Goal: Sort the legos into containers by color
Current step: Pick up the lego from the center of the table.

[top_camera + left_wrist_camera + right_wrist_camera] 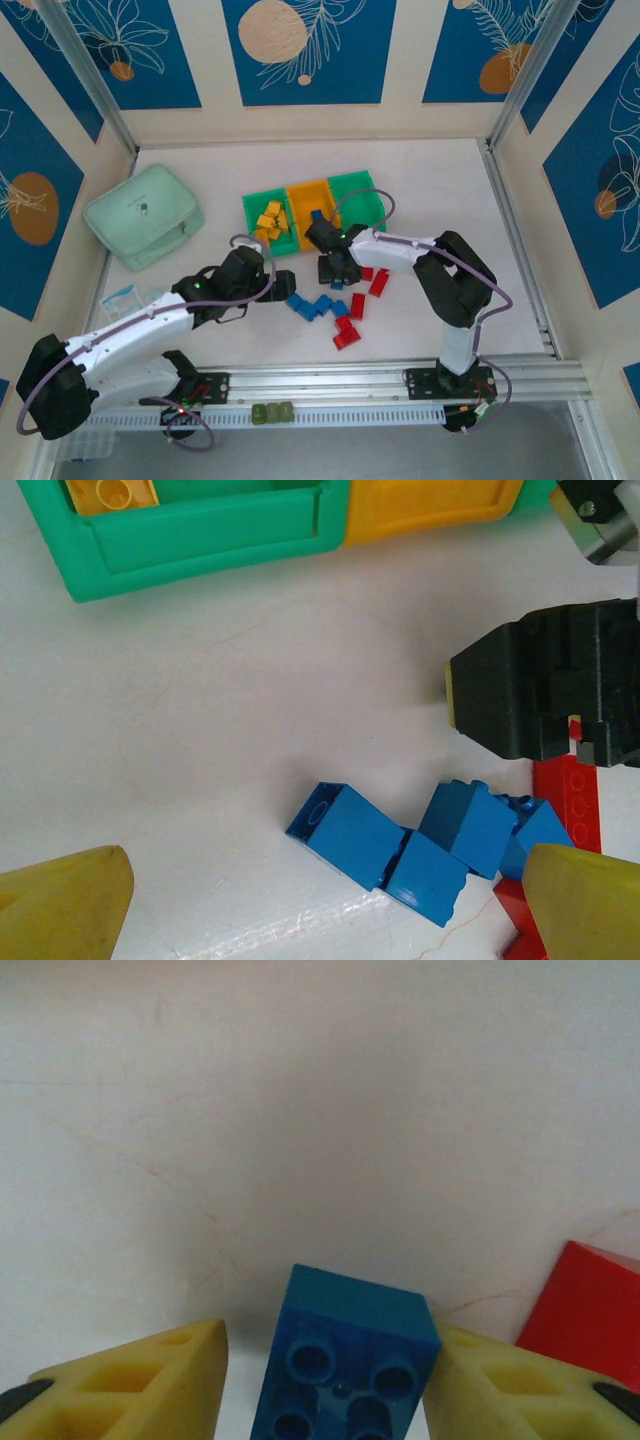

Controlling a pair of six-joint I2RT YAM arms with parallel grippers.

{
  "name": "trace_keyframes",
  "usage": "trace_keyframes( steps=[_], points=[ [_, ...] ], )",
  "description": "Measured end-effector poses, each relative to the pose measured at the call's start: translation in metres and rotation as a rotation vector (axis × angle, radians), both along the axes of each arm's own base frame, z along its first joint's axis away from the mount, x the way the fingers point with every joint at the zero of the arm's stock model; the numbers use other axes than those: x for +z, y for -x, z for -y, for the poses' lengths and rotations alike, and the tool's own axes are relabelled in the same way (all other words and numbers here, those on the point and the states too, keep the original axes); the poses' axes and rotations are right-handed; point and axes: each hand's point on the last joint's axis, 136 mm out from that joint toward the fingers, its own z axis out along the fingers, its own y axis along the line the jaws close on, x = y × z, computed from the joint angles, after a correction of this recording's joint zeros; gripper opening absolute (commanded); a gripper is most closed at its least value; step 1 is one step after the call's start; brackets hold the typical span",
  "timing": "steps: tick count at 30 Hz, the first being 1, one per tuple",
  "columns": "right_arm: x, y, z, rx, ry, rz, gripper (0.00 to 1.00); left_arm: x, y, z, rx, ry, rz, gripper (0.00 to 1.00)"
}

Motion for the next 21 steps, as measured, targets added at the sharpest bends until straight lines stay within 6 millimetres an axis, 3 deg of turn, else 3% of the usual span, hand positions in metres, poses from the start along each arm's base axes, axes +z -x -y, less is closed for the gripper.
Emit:
trace_keyframes(
  steps=[14, 17, 21],
  points=[
    [0.002, 0.001, -0.003, 0.05, 0.027, 0.02, 0.31, -0.002, -0.002, 0.001, 0.005, -0.003, 0.001, 0.99],
    [0.009, -0.002, -0.007, 0.073, 0.023, 0.039, 0.31, -0.002, -0.002, -0.001, 0.009, -0.009, 0.003, 0.99],
    [0.035, -0.012, -0.014, 0.103, -0.003, 0.098, 0.31, 0.004, -0.003, -0.003, -0.001, -0.028, 0.022, 0.99]
  ],
)
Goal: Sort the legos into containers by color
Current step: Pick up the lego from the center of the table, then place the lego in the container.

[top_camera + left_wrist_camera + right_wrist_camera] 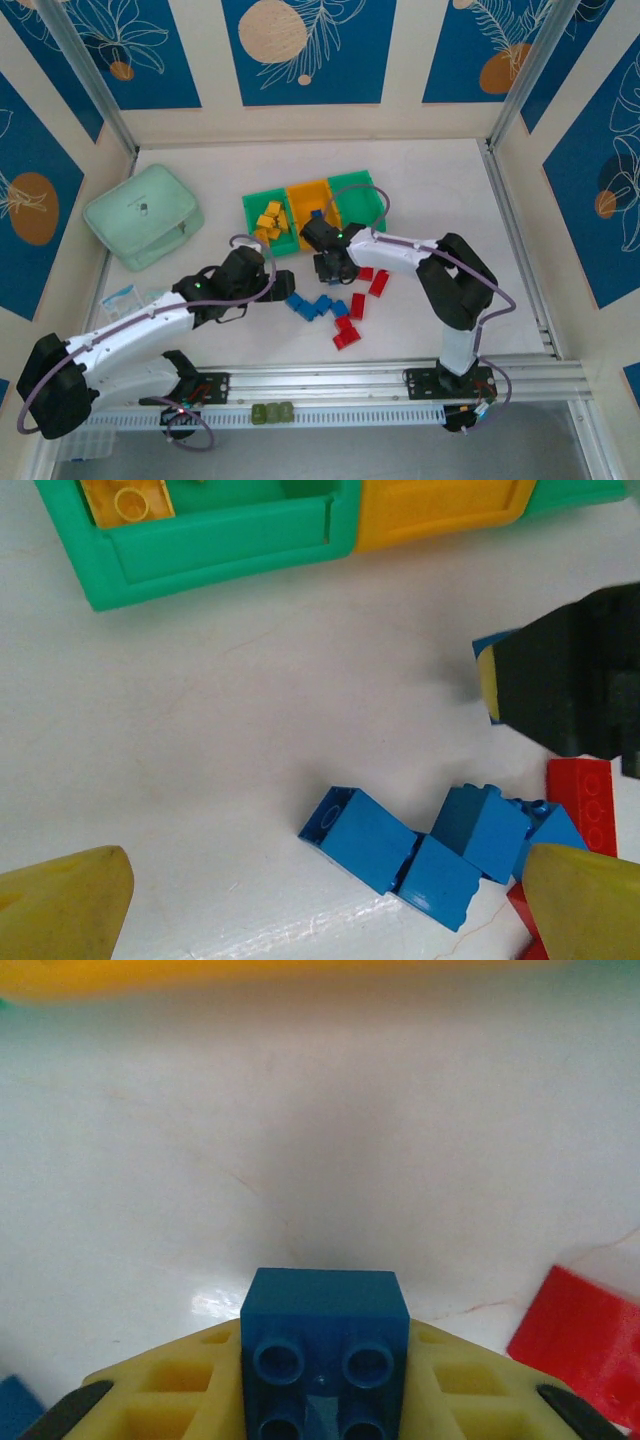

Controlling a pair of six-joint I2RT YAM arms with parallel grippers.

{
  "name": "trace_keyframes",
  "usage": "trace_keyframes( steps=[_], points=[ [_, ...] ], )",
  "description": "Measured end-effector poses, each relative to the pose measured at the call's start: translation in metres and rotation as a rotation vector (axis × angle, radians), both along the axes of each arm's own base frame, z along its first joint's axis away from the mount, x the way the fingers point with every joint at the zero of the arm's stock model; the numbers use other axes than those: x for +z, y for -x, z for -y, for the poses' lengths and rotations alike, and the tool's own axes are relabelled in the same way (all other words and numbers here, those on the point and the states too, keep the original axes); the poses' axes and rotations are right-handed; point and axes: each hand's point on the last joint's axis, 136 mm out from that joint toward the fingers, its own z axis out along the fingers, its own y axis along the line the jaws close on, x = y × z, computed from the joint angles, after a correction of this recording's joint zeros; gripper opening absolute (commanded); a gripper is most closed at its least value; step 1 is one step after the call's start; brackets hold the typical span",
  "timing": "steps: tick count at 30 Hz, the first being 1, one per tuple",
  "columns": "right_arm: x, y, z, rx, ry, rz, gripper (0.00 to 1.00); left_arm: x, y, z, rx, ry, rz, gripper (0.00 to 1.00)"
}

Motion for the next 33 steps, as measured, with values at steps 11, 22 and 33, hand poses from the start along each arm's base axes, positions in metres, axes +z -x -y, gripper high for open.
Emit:
trace_keyframes(
  steps=[11, 22, 33],
  points=[
    [0.07, -0.083, -0.024, 0.033, -0.079, 0.198, 0.31, 0.051, -0.03, -0.002, -0.003, -0.011, 0.114, 0.99],
    [0.046, -0.165, -0.043, 0.052, -0.044, 0.231, 0.35, 0.05, -0.065, -0.027, 0.07, -0.042, 0.098, 0.99],
    [0.042, -0.187, -0.048, 0.078, -0.042, 0.226, 0.53, 0.05, -0.07, -0.031, 0.079, -0.034, 0.09, 0.99]
  ],
)
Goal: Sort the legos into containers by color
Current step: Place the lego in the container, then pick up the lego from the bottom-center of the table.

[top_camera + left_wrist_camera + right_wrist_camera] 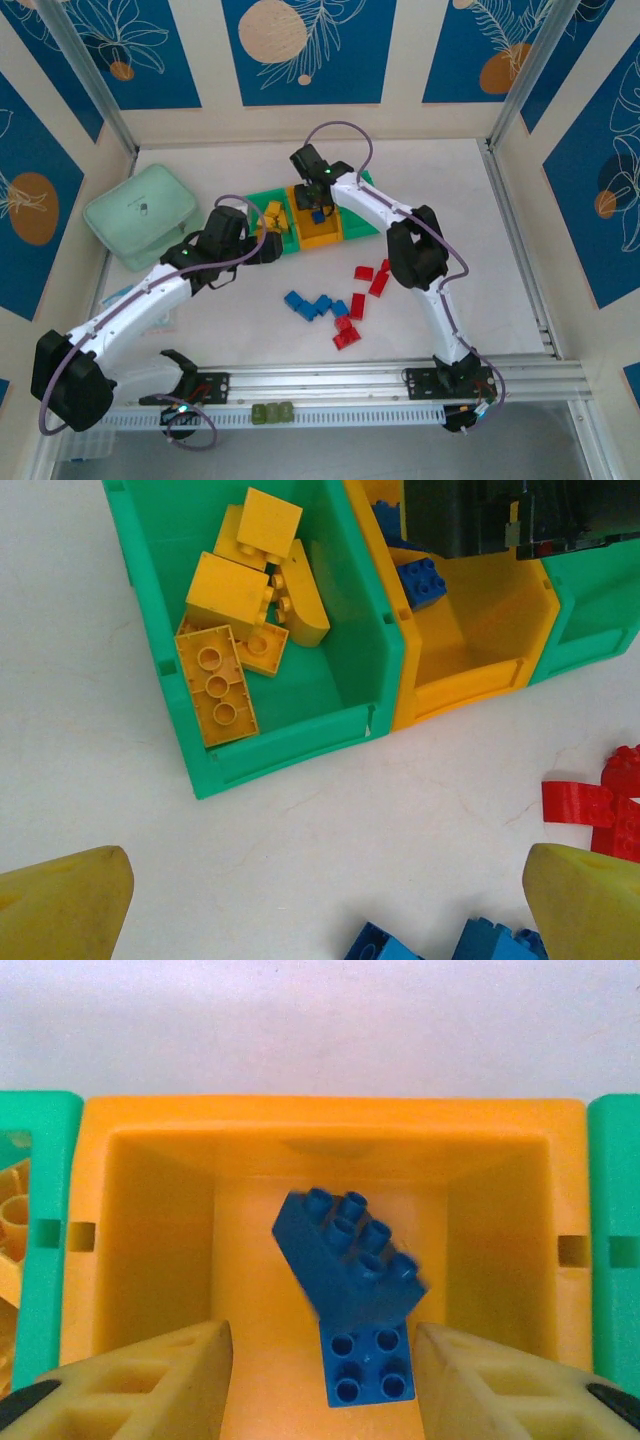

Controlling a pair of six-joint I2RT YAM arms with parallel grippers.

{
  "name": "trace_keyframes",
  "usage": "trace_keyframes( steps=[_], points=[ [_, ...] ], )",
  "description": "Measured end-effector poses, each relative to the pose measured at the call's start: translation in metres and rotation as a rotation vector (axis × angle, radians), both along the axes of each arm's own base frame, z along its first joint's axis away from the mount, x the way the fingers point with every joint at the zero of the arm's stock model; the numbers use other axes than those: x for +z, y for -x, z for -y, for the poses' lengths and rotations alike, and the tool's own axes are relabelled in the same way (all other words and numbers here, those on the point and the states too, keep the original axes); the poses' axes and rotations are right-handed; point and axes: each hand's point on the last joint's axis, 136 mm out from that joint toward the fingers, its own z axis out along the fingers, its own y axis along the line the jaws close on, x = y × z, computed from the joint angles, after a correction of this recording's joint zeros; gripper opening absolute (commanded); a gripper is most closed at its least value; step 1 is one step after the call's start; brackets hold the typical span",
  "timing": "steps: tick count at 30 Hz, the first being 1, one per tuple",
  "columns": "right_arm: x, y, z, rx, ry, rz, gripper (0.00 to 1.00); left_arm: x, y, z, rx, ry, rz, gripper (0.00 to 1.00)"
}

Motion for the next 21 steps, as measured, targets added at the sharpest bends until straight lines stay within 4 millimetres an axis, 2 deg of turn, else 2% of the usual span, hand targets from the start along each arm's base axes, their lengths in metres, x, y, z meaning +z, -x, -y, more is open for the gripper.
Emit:
trace_keyframes(
  steps=[3, 6, 13, 16, 21],
  points=[
    [0.002, 0.006, 0.0, 0.01, -0.002, -0.005, 0.54, 0.0, 0.0, 0.001, -0.003, 0.002, -0.002, 0.99],
    [0.009, 0.024, 0.007, 0.021, -0.002, -0.016, 0.55, 0.0, 0.001, 0.001, -0.007, 0.006, -0.004, 0.99],
    [0.048, 0.072, 0.027, 0.048, -0.026, 0.004, 0.59, 0.008, 0.01, 0.006, -0.041, 0.045, -0.007, 0.99],
    [0.058, 0.092, 0.034, 0.063, -0.039, 0.006, 0.6, 0.01, 0.014, 0.009, -0.056, 0.061, -0.011, 0.99],
    [0.053, 0.127, 0.04, 0.096, -0.011, -0.018, 0.62, 0.005, 0.027, 0.017, -0.085, 0.071, -0.033, 0.99]
  ],
)
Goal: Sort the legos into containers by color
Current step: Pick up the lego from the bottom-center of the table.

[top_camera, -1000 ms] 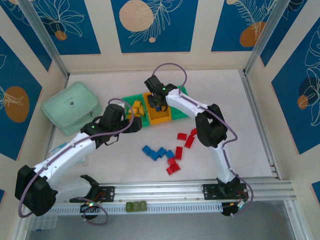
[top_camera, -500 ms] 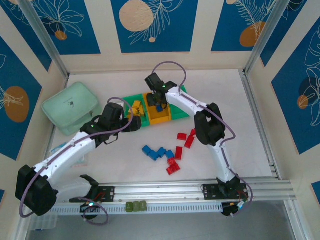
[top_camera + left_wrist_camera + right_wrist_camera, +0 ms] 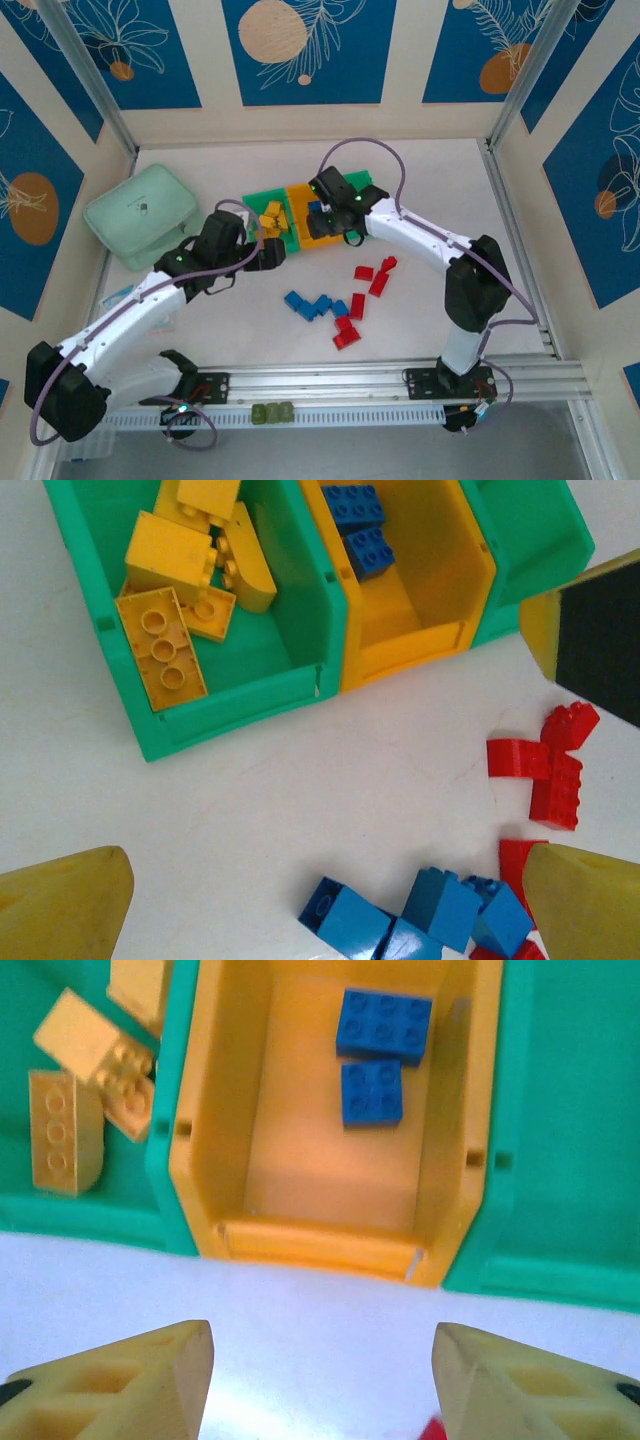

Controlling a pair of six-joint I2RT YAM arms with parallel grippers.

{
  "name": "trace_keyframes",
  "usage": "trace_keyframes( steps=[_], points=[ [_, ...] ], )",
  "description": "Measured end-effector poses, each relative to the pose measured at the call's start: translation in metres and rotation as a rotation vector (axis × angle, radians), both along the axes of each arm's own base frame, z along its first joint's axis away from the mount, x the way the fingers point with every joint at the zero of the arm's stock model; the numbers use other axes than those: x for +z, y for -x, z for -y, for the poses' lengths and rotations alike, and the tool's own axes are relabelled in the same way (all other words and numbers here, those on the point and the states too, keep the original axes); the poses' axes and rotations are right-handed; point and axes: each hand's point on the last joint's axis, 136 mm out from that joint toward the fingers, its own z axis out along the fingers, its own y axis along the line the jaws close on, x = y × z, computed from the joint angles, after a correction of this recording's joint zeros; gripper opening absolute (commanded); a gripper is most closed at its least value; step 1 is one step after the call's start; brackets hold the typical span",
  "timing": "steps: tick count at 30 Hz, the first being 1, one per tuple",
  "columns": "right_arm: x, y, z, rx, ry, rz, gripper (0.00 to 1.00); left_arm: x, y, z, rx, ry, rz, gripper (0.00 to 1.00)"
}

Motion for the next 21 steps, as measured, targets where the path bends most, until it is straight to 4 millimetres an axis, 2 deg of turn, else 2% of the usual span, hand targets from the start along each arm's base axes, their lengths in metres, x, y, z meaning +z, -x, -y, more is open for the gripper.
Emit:
trace_keyframes(
  steps=[7, 14, 21],
  points=[
    [-0.031, 0.059, 0.005, 0.055, 0.062, -0.084, 0.64, -0.014, 0.03, 0.01, -0.038, -0.001, -0.045, 0.99],
    [-0.06, 0.112, 0.012, 0.087, 0.136, -0.168, 0.64, -0.031, 0.057, 0.007, -0.01, 0.019, -0.076, 0.99],
    [-0.078, 0.146, 0.029, 0.108, 0.18, -0.242, 0.63, -0.04, 0.066, 0.007, 0.012, 0.023, -0.109, 0.99]
  ],
)
